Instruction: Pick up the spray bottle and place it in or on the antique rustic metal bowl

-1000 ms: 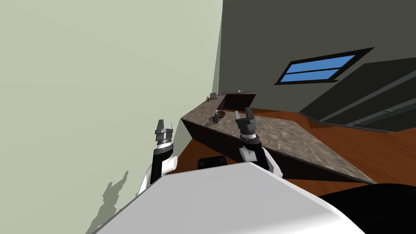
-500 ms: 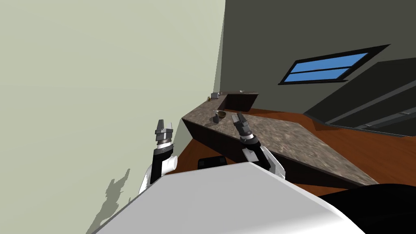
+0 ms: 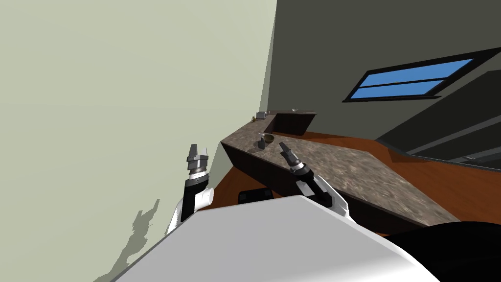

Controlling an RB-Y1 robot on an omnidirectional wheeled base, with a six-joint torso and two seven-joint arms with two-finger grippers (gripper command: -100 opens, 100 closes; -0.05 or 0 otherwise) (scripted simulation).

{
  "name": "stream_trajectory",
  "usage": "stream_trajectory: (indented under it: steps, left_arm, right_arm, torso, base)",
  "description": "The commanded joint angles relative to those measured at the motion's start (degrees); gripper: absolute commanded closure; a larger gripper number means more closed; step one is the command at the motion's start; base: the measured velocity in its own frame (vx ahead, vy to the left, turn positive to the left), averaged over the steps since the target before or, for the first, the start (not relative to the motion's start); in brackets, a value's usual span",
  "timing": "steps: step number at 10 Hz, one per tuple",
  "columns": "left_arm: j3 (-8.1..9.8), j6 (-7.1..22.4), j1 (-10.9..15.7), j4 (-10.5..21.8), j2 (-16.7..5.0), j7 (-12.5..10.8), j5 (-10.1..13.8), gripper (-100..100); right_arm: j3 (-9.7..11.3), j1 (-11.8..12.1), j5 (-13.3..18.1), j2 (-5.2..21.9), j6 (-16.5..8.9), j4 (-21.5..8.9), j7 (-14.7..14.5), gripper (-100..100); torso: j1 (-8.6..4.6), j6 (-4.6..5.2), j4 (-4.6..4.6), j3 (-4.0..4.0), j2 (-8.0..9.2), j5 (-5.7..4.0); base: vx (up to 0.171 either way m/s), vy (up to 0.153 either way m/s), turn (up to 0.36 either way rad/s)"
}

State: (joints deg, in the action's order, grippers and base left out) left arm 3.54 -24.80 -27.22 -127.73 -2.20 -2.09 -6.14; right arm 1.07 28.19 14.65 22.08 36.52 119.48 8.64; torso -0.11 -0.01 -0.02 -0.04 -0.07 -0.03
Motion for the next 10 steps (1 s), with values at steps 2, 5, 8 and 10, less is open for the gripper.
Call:
stream_trajectory:
  steps: [2, 5, 8, 10]
  left_arm:
    - [0.00, 0.00, 0.00, 0.00, 0.00, 0.00, 0.00, 0]
    - [0.00, 0.00, 0.00, 0.00, 0.00, 0.00, 0.00, 0]
    - [0.00, 0.00, -0.01, 0.00, 0.00, 0.00, 0.00, 0]
    - [0.00, 0.00, 0.00, 0.00, 0.00, 0.00, 0.00, 0]
  right_arm:
    - [-0.19, -0.77, 1.76, 3.65, -0.26, -3.09, 0.16, -100]
    - [-0.07, -1.91, 4.97, 9.84, -0.72, -8.31, 0.00, -100]
    - [0.21, -2.86, 6.92, 14.96, -1.15, -11.79, -0.36, -100]
    - [0.40, -3.39, 7.83, 17.36, -1.40, -13.52, -0.62, -100]
  torso:
    - [-0.01, 0.00, -0.01, -0.02, -0.04, 0.00]
    - [0.02, 0.00, 0.00, -0.02, -0.03, 0.01]
    - [0.04, 0.03, 0.00, -0.01, -0.02, 0.01]
    - [0.04, 0.00, 0.00, -0.01, -0.01, 0.01]
  base:
    - [0.022, -0.023, 0.093]
    - [0.017, -0.016, 0.148]
    - [0.014, -0.018, 0.115]
    - [0.009, -0.016, 0.143]
